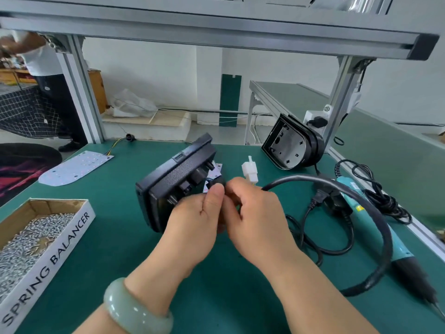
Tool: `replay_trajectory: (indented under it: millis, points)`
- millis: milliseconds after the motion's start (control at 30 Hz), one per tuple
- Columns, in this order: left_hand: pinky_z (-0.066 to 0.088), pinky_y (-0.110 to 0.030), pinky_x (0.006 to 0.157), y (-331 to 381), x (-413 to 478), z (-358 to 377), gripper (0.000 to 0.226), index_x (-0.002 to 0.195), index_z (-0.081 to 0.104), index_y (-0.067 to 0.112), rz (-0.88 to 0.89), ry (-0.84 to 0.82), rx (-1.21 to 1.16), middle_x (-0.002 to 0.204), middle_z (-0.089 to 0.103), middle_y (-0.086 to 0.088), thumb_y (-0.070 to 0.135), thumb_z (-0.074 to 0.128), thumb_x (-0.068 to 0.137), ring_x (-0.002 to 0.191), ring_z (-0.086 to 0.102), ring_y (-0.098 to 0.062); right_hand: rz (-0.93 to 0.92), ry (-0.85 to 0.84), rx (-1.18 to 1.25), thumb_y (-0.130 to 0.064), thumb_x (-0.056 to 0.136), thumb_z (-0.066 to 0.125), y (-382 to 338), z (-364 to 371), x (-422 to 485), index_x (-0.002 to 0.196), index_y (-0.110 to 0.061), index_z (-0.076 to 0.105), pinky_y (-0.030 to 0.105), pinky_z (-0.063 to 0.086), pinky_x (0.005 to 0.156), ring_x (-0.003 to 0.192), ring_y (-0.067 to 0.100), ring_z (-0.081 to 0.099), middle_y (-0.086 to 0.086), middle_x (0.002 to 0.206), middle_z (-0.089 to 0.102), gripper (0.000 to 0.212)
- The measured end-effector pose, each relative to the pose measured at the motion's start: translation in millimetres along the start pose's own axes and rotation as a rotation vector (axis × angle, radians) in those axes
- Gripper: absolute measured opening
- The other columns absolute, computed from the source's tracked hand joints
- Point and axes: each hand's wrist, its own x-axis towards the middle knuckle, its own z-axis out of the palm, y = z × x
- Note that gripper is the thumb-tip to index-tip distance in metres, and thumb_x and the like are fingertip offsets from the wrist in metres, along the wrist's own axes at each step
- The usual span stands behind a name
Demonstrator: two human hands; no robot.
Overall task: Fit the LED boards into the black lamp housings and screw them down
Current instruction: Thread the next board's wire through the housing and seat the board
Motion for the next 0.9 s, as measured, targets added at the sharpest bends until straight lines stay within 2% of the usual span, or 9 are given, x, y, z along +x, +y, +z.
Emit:
replay_trajectory:
  millis: [100,200,267,333,400,500,633,800,900]
  points:
    - [0.057,-0.042,0.073,1.4,0.0,4.6,0.041,0.068,0.065,0.014,-0.003,0.137,-0.117,0.068,0.069,-0.012,0.039,0.048,0.096,0.067,0.062,-0.034,-0.066,0.071,-0.120,-0.031,0.091,0.052,-6.1,-2.4,1.2,0.069,-0.014,0.056,0.038,0.039,0.050,0.052,0.033,0.042,0.005,0.053,0.057,0.028]
    - [0.050,-0.031,0.063,3.1,3.5,5.7,0.045,0.061,0.070,0.019,-0.063,0.220,-0.411,0.063,0.064,-0.007,0.035,0.049,0.097,0.064,0.056,-0.017,-0.099,0.017,-0.112,-0.030,0.090,0.048,-14.5,-2.3,1.0,0.085,-0.019,0.067,0.037,0.041,0.055,0.059,0.032,0.048,0.001,0.063,0.064,0.022]
    - [0.048,-0.026,0.072,2.7,4.3,5.8,0.043,0.067,0.075,0.022,-0.128,0.125,-0.537,0.068,0.067,0.002,0.034,0.047,0.097,0.070,0.059,-0.013,-0.108,-0.015,-0.105,-0.026,0.092,0.047,-14.8,-0.5,1.4,0.087,-0.018,0.065,0.038,0.038,0.057,0.061,0.033,0.045,0.003,0.065,0.064,0.021]
    - [0.048,-0.030,0.088,3.8,3.6,8.5,0.031,0.090,0.075,0.013,-0.146,-0.001,-0.573,0.090,0.074,-0.003,0.025,0.048,0.097,0.090,0.067,-0.016,-0.094,-0.004,-0.098,-0.022,0.093,0.045,-12.0,0.1,2.4,0.077,-0.013,0.057,0.037,0.033,0.055,0.058,0.034,0.039,0.008,0.061,0.059,0.022]
    - [0.051,-0.031,0.086,7.4,4.5,10.1,0.026,0.100,0.072,0.006,-0.166,-0.023,-0.582,0.094,0.074,-0.011,0.017,0.048,0.097,0.092,0.069,-0.019,-0.092,-0.003,-0.099,-0.024,0.093,0.042,-11.7,-0.8,3.3,0.077,-0.011,0.055,0.038,0.033,0.055,0.058,0.034,0.040,0.007,0.060,0.058,0.024]
    - [0.056,-0.027,0.066,12.6,8.4,7.4,0.036,0.074,0.074,0.008,-0.218,-0.006,-0.670,0.075,0.073,-0.010,0.016,0.048,0.098,0.072,0.070,-0.018,-0.105,-0.002,-0.074,-0.027,0.088,0.042,-13.1,-4.6,5.8,0.076,-0.012,0.058,0.039,0.037,0.054,0.055,0.029,0.043,0.000,0.054,0.052,0.026]
    - [0.060,-0.031,0.060,22.4,20.0,-2.8,0.032,0.071,0.064,0.006,-0.414,0.025,-0.981,0.066,0.069,-0.007,0.017,0.049,0.097,0.062,0.070,-0.019,-0.111,-0.043,0.046,-0.020,0.083,0.049,-14.0,-5.2,6.2,0.066,-0.010,0.053,0.032,0.032,0.047,0.048,0.017,0.033,-0.009,0.050,0.036,0.021]
    - [0.059,-0.034,0.070,21.6,21.4,-7.5,0.040,0.058,0.070,0.008,-0.403,-0.046,-0.999,0.067,0.067,-0.007,0.016,0.052,0.093,0.062,0.069,-0.019,-0.078,-0.107,0.303,-0.017,0.083,0.050,-6.0,-5.4,0.7,0.063,-0.003,0.049,0.033,0.029,0.044,0.045,0.021,0.032,0.010,0.052,0.042,0.024]
    - [0.054,-0.040,0.077,15.1,19.3,-7.7,0.038,0.060,0.073,0.010,-0.340,-0.062,-0.828,0.072,0.069,-0.007,0.016,0.053,0.091,0.064,0.067,-0.017,0.062,-0.115,0.346,-0.026,0.085,0.054,-0.5,-0.8,-2.4,0.063,-0.009,0.056,0.026,0.030,0.047,0.045,0.011,0.039,-0.001,0.048,0.045,0.028]
